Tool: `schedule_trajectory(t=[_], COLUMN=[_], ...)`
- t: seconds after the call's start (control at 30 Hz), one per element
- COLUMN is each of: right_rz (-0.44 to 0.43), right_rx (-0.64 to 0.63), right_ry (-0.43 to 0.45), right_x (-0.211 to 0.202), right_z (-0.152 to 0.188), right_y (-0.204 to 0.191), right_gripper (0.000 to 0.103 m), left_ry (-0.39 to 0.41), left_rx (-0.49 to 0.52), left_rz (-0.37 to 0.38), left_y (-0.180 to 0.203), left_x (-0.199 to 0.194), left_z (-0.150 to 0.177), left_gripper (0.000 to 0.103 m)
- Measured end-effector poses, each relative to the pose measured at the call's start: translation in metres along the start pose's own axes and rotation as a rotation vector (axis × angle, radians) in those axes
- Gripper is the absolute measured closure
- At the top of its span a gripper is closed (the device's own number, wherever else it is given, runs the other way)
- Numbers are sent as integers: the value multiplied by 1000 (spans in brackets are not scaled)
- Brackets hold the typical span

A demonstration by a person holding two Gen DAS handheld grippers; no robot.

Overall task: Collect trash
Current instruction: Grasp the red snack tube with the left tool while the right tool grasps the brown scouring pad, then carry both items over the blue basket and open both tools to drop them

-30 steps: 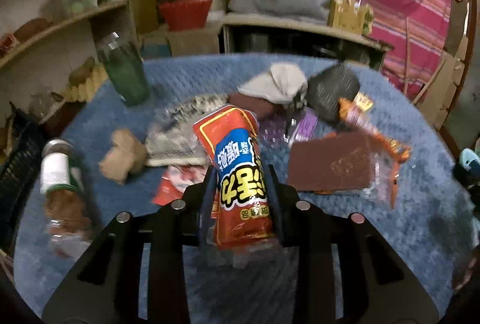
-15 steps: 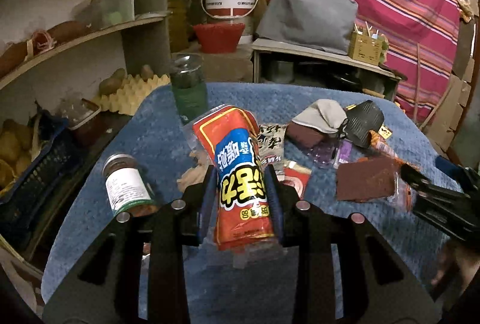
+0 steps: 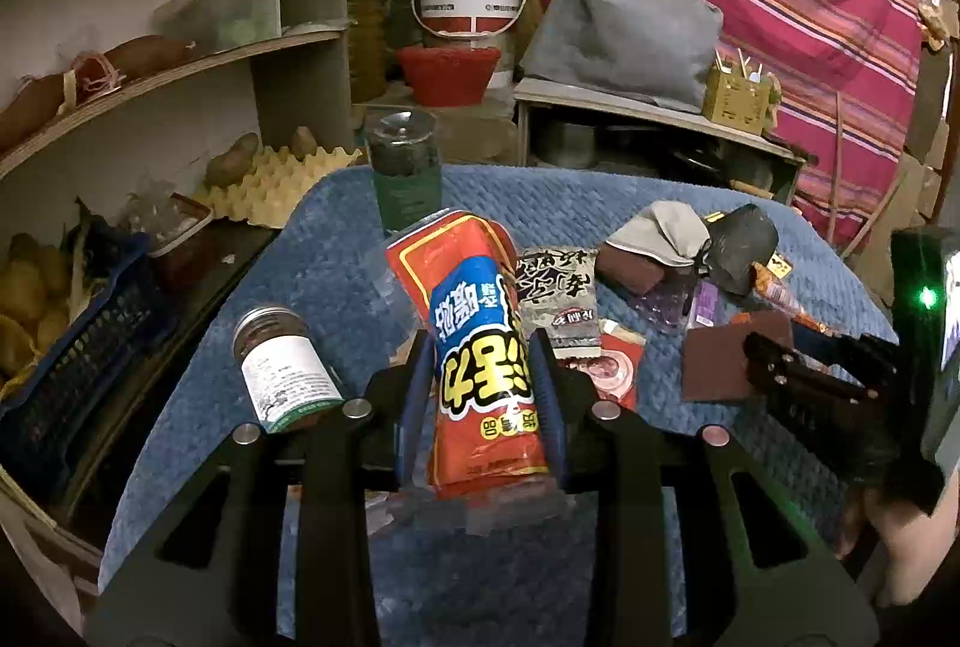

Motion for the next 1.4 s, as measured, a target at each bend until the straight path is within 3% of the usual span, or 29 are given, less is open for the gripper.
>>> schedule_trajectory(t=[0.3,0.5,0.83,1.07,1.4], right_rz=[-120,-140,-161,-70,167], right_rx=[17,10,74,124,251], right_ry=[-1,-1,137,267,315], right_x=[-22,-22,-57,-118,-161], right_z=[4,9,-2,-6,18], right_y=[1,3,41,111,246], right_gripper=[81,83,86,86,86], left_ry=[-3,0,-2,6,24], left_rx=[7,13,27,57,137], left_rz=[-4,-7,-25,-3,86], left_y=[4,9,17,47,134], left_x=[2,4,6,5,-1], left_z=[1,0,-2,-5,-9], left_gripper=[71,71,71,71,71])
Point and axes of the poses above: each gripper's, at about its wrist camera, not at the fingertips, and x roughly the way its jaws point, y to its right, z to its underside, the point moved 4 cm from there along x, roughly the way its jaws point, and after that the axes turned 8 degrees about x, right-handed, at the moved point
